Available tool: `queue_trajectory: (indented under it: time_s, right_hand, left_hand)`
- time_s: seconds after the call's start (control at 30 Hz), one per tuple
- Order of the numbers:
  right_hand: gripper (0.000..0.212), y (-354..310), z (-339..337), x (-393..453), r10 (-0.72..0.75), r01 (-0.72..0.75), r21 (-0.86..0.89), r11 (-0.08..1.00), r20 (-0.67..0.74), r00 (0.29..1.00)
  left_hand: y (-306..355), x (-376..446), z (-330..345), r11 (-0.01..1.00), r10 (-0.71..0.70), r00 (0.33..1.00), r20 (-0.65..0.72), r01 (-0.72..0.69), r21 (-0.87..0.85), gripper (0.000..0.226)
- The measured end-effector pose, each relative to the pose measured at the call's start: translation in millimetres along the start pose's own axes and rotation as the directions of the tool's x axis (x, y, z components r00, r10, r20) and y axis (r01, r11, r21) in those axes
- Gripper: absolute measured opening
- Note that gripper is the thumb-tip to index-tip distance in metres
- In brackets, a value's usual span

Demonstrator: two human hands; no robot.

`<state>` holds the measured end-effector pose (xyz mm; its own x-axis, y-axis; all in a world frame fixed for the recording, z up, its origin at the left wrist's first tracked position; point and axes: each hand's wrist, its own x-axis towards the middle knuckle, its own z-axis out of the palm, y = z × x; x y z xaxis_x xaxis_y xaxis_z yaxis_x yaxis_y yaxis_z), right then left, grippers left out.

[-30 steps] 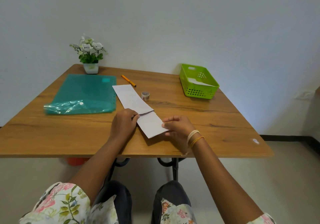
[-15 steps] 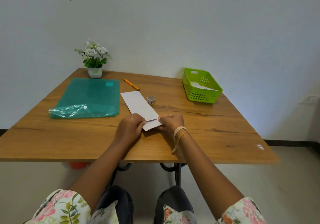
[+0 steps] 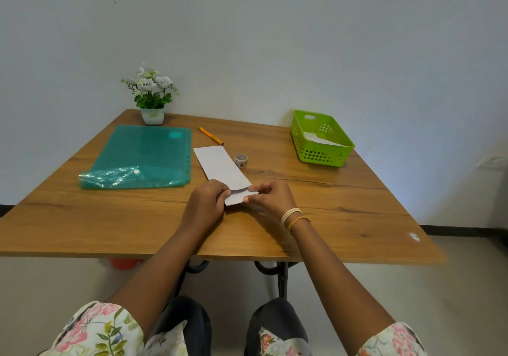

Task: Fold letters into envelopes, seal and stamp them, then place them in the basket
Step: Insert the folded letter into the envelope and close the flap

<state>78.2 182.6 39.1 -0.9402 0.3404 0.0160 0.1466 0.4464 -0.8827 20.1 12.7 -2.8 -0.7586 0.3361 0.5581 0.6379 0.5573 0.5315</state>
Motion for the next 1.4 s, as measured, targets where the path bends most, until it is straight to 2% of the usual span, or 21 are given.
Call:
queue_trajectory:
  time_s: [0.13,0.23,0.3,0.37,0.5,0.57,0.67,0.77,0.93,1.0,1.1,1.17,1.3,1.4]
  right_hand:
    - [0.017,0.7,8.2,3.6,-0.1,0.072,-0.232,0.97,-0.11,0.989]
    - [0.012,1.0,11.7,7.3,-0.177,0.102,-0.436,0.894,-0.135,0.975]
    - [0.014,2.6,13.0,12.2,-0.196,0.114,-0.487,0.866,-0.121,0.973]
    - [0.017,4.3,12.9,16.2,-0.2,0.148,-0.452,0.88,-0.068,0.977]
    - [0.034,6.5,10.4,16.6,-0.17,0.184,-0.239,0.953,0.078,0.982]
    - [0.041,6.4,9.6,17.8,-0.19,0.217,-0.262,0.94,0.125,0.974]
    - [0.041,8.1,9.9,19.4,-0.231,0.249,-0.345,0.905,0.093,0.969]
    - [0.032,13.4,12.6,20.6,-0.264,0.26,-0.365,0.894,0.039,0.964]
    - [0.016,20.0,18.8,22.6,-0.246,0.216,-0.278,0.936,-0.075,0.966]
    - [0.017,23.1,15.7,22.7,-0.233,0.216,-0.225,0.95,-0.052,0.971]
    - [0.035,28.0,4.6,18.9,-0.195,0.206,-0.138,0.969,0.087,0.977]
    - [0.039,33.4,-0.3,13.2,-0.217,0.236,-0.155,0.959,0.126,0.968]
    - [0.026,39.6,-1.1,7.7,-0.292,0.287,-0.228,0.93,0.009,0.956]
    - [0.017,40.2,0.8,9.8,-0.327,0.312,-0.278,0.909,-0.009,0.945]
  left_hand:
    - [4.0,-1.1,-1.9,1.0,0.02,1.0,0.013,-0.019,-0.017,0.007]
    - [4.6,-2.0,-3.3,0.999,0.031,0.999,0.032,-0.03,-0.021,0.007]
    - [3.7,-3.0,-3.2,0.999,0.029,0.999,0.043,-0.028,-0.025,0.007]
    - [3.9,-2.8,-3.2,1.0,0.016,0.999,0.043,-0.015,-0.027,0.008]
    - [4.4,1.1,-4.3,0.999,-0.008,0.999,0.038,0.01,-0.04,0.008]
    - [3.4,2.6,-5.4,0.999,-0.013,0.999,0.038,0.014,-0.044,0.009]
    - [3.0,1.7,-5.1,0.998,-0.02,0.999,0.046,0.023,-0.054,0.011]
    - [4.8,0.6,-4.5,0.998,-0.024,0.998,0.061,0.027,-0.06,0.009]
    - [6.7,-0.1,-5.0,0.998,-0.039,0.993,0.113,0.043,-0.035,0.008]
    - [7.4,0.3,-5.0,0.998,-0.06,0.992,0.113,0.062,-0.018,0.009]
    - [5.8,0.9,-5.4,0.995,-0.103,0.989,0.103,0.103,0.004,0.009]
    - [5.0,1.5,-6.1,0.991,-0.129,0.986,0.102,0.125,0.043,0.008]
    - [7.1,4.9,-5.8,0.988,-0.145,0.983,0.111,0.139,0.063,0.01]
    - [7.6,3.3,-3.8,0.985,-0.166,0.98,0.114,0.161,0.055,0.013]
